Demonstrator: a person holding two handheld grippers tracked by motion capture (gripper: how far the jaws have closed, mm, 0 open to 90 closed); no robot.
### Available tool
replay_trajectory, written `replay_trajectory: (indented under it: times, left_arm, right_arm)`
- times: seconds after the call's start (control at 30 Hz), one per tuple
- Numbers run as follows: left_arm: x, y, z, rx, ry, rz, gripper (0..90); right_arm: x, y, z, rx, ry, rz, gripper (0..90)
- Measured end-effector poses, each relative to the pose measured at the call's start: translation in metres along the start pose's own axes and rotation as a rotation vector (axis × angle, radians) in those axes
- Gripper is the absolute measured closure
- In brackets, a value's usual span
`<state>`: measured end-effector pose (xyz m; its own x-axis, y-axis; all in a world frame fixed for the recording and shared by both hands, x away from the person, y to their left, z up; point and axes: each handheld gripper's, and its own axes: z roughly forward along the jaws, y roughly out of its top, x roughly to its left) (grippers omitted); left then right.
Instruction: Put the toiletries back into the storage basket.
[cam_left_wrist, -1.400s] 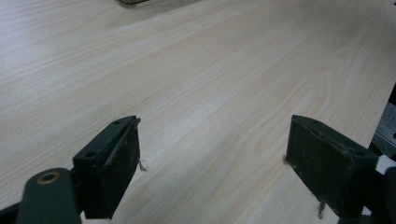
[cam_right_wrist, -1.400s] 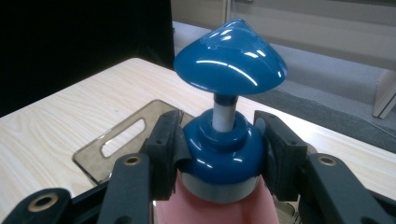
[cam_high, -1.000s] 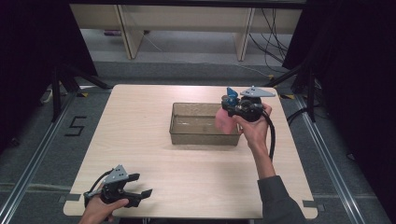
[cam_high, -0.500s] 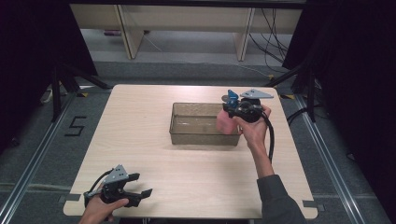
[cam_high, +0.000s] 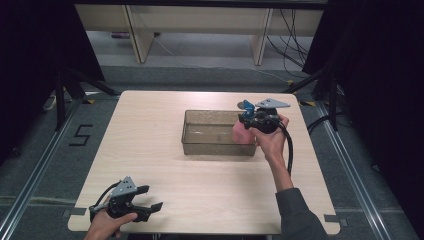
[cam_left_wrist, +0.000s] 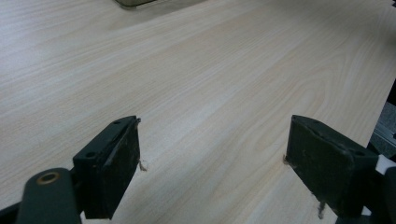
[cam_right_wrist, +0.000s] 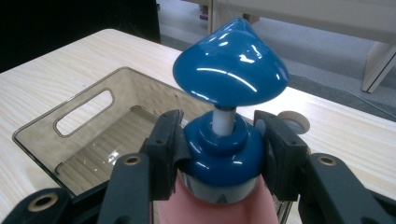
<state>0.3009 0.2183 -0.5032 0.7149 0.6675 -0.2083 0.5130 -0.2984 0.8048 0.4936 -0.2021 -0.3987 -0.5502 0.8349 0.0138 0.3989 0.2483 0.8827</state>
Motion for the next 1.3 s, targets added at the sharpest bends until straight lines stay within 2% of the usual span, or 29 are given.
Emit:
replay_trajectory:
  times: [0.1,0.17,0.23,0.27,0.3,0.33,0.37,0.43,0.5,0.53,0.57,0.67,0.77,0.87,0.9,1.0,1.1,1.13,1.17,1.27,1.3]
  left_arm:
    - [0.0,-0.001,0.0,-0.009,-0.003,0.003,16.9]
    - [0.0,0.0,0.0,-0.004,0.004,0.0,16.9]
    - [-0.001,-0.001,0.0,-0.016,0.0,0.0,16.9]
    - [-0.001,-0.001,0.0,-0.015,0.001,-0.001,17.0]
    - [-0.001,-0.001,0.0,-0.015,0.001,-0.001,16.9]
    - [-0.001,0.001,-0.001,0.007,0.013,-0.001,16.9]
    - [-0.001,0.001,-0.001,0.007,0.013,-0.001,16.9]
    - [0.0,-0.001,0.0,-0.009,-0.004,0.001,16.9]
    - [0.0,0.0,-0.001,-0.006,0.006,-0.001,16.9]
    - [-0.001,0.001,-0.002,0.008,0.014,0.0,16.9]
    - [-0.001,0.0,-0.001,-0.013,0.009,-0.002,16.9]
    - [0.0,0.0,0.0,-0.013,0.0,0.0,16.9]
    - [-0.001,0.0,0.0,-0.01,0.007,-0.001,16.9]
    - [0.0,0.0,0.0,-0.007,0.003,-0.001,16.9]
    - [0.0,0.0,-0.001,-0.003,0.006,0.0,16.9]
    - [0.0,-0.001,-0.001,-0.01,-0.003,0.002,16.9]
    - [-0.001,0.001,-0.001,0.004,0.012,0.0,16.9]
    - [-0.001,0.0,-0.001,-0.008,0.012,-0.003,16.9]
    - [-0.001,0.0,-0.001,-0.01,-0.002,-0.002,16.9]
    - [-0.001,0.0,0.0,-0.012,0.009,-0.003,16.9]
    - [-0.001,0.0,0.0,-0.011,-0.004,0.001,16.9]
  right_arm:
    - [0.001,-0.001,-0.001,0.012,0.001,0.009,53.4]
    - [0.0,-0.003,0.001,0.01,-0.009,-0.019,53.4]
    - [0.001,-0.005,0.002,0.016,0.003,0.01,53.5]
    - [0.001,-0.006,0.002,0.02,-0.011,-0.008,53.4]
    - [0.001,-0.006,0.002,0.029,0.0,-0.008,53.5]
    - [0.003,-0.008,0.002,0.036,-0.002,0.006,53.5]
    - [0.004,-0.009,0.003,0.032,0.006,0.013,53.5]
    - [0.001,-0.009,0.003,0.033,-0.002,-0.025,53.5]
    - [0.004,-0.011,0.004,0.039,0.0,0.009,53.5]
    - [0.002,-0.011,0.003,0.047,0.003,-0.008,53.5]
    - [0.002,-0.012,0.004,0.04,0.0,-0.015,53.5]
    - [0.002,-0.013,0.004,0.053,0.002,0.008,53.5]
    - [0.0,-0.014,0.004,0.046,-0.005,-0.017,53.4]
    - [0.001,-0.016,0.005,0.049,0.001,0.012,53.4]
    - [0.0,-0.017,0.006,0.046,0.009,0.004,53.4]
    - [0.002,-0.019,0.008,0.06,-0.001,0.028,53.4]
    - [0.0,-0.021,0.009,0.069,-0.004,0.014,53.4]
    - [-0.001,-0.023,0.012,0.06,-0.01,-0.01,53.4]
    - [0.001,-0.023,0.011,0.073,-0.001,0.019,53.3]
    - [0.001,-0.023,0.012,0.065,-0.005,-0.021,53.1]
    - [0.002,-0.024,0.012,0.063,0.004,-0.027,53.0]
